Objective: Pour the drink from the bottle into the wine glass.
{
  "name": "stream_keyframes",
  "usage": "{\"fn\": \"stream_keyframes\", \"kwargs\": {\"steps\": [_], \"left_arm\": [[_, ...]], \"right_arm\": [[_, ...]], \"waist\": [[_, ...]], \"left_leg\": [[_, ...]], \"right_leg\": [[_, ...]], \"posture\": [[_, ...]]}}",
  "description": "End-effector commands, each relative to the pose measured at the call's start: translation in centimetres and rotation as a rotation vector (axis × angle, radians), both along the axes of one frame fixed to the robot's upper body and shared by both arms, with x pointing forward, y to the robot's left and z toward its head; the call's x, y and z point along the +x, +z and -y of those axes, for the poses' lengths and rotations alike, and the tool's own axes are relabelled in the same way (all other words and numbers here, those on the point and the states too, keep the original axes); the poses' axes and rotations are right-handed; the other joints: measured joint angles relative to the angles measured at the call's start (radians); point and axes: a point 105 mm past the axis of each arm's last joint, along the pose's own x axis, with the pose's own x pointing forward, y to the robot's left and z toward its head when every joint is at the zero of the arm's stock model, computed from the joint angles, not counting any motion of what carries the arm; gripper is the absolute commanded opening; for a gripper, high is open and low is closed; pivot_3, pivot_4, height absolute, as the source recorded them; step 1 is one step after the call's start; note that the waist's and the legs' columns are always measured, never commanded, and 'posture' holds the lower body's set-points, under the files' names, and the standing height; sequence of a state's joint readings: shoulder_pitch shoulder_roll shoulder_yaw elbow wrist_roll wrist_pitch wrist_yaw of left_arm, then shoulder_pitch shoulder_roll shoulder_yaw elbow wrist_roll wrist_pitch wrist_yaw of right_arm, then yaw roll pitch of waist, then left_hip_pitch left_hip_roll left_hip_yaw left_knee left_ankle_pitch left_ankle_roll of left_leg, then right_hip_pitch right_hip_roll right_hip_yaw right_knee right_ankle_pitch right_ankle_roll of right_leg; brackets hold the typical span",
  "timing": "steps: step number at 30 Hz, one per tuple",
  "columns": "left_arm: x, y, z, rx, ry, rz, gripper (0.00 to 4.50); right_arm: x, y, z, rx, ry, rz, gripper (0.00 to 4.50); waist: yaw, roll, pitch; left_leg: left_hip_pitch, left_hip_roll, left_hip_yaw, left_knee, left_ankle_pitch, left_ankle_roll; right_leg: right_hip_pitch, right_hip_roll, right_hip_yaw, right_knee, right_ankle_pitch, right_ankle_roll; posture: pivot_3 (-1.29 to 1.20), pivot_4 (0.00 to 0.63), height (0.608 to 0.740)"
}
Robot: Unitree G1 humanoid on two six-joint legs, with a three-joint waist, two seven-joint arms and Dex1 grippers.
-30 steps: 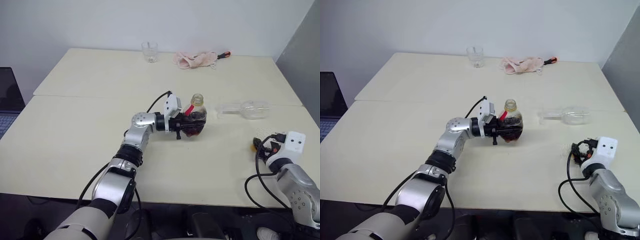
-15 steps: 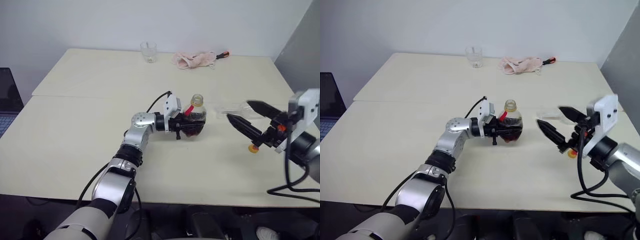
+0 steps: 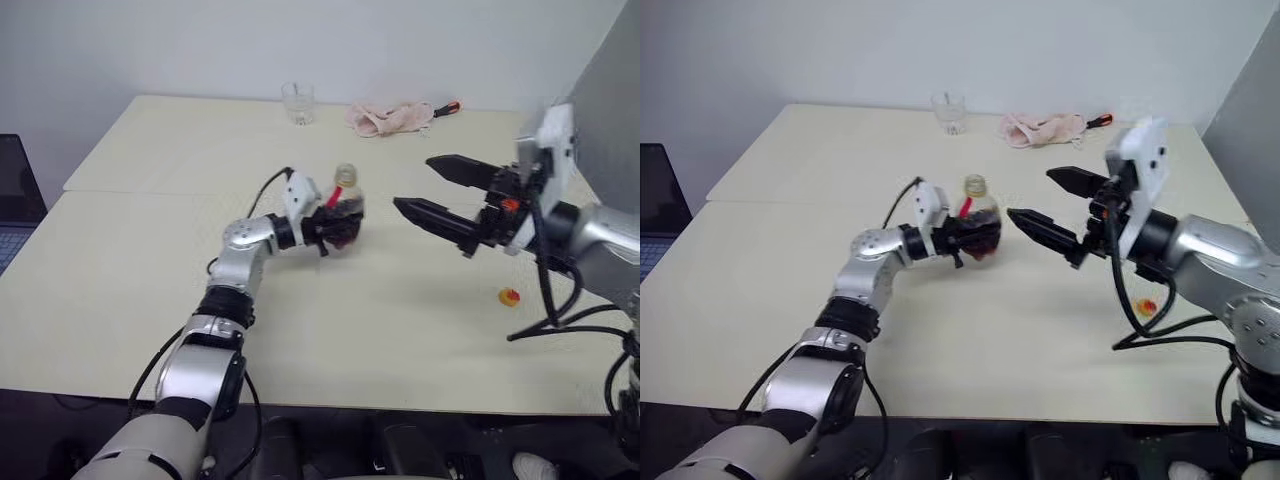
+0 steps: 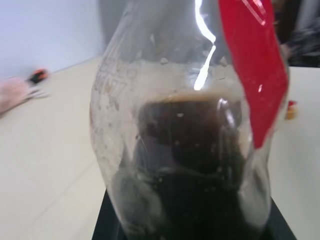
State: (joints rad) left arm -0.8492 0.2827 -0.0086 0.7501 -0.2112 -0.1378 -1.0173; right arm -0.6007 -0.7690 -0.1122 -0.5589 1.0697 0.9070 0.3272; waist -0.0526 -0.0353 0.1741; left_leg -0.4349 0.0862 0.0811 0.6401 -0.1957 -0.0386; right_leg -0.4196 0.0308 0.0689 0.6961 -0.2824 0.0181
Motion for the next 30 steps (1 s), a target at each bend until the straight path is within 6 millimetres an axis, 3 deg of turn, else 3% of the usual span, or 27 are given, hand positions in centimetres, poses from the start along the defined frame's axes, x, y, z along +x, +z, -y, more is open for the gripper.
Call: {"fn": "stream_keyframes", "kwargs": {"steps": [1, 6, 13, 20, 29, 30], "left_arm": [[1.1, 1.3, -3.4, -0.054, 0.162, 0.049, 0.98], [2.0, 0.7, -10.6, -0.180, 0.482, 0.028, 0.98], [2.8, 0.3, -15.4, -0.217, 0.774, 0.051, 0.98], [2.8, -0.6, -18.6, -0.229, 0.969, 0.054, 0.98], [2.9, -1.8, -18.9, -0.273, 0.962, -0.033, 0.98], [2.9, -1.9, -19.0, -0.280, 0.967, -0.040, 1.33]], "right_arm": [[1.3, 0.2, -1.3, -0.025, -0.018, 0.040, 4.50], [3.3, -1.5, -5.5, -0.041, -0.005, 0.016, 4.50], [3.6, -2.2, -7.6, -0.040, 0.030, -0.010, 4.50], [3.2, -2.0, -8.1, -0.024, 0.054, -0.009, 4.50], [3.0, -1.7, -8.1, -0.015, 0.059, -0.008, 4.50], [3.0, -1.7, -8.0, -0.015, 0.057, -0.009, 4.50]], "waist": [[0.000, 0.000, 0.000], [-0.003, 0.000, 0.000], [0.026, -0.001, -0.001], [0.025, -0.001, -0.001], [0.024, -0.001, -0.001], [0.024, -0.001, -0.001]], "left_leg": [[0.000, 0.000, 0.001, 0.000, 0.000, 0.000], [0.000, 0.005, 0.003, 0.001, 0.000, 0.000], [-0.002, 0.008, 0.006, 0.002, 0.000, -0.001], [-0.001, 0.008, 0.006, 0.002, 0.000, -0.001], [-0.001, 0.009, 0.006, 0.002, 0.000, -0.001], [-0.001, 0.009, 0.006, 0.002, 0.000, -0.001]], "right_leg": [[0.000, 0.000, 0.000, 0.000, 0.000, 0.000], [-0.001, 0.001, 0.000, 0.001, 0.000, 0.000], [-0.002, 0.002, -0.003, 0.001, 0.003, -0.005], [-0.002, 0.002, -0.004, 0.002, 0.003, -0.005], [-0.002, 0.002, -0.005, 0.002, 0.003, -0.006], [-0.002, 0.002, -0.005, 0.002, 0.003, -0.006]], "posture": [[0.00, 0.150, 0.740], [0.00, 0.150, 0.740], [0.00, 0.150, 0.740], [0.00, 0.150, 0.740], [0.00, 0.150, 0.740], [0.00, 0.150, 0.740]]}}
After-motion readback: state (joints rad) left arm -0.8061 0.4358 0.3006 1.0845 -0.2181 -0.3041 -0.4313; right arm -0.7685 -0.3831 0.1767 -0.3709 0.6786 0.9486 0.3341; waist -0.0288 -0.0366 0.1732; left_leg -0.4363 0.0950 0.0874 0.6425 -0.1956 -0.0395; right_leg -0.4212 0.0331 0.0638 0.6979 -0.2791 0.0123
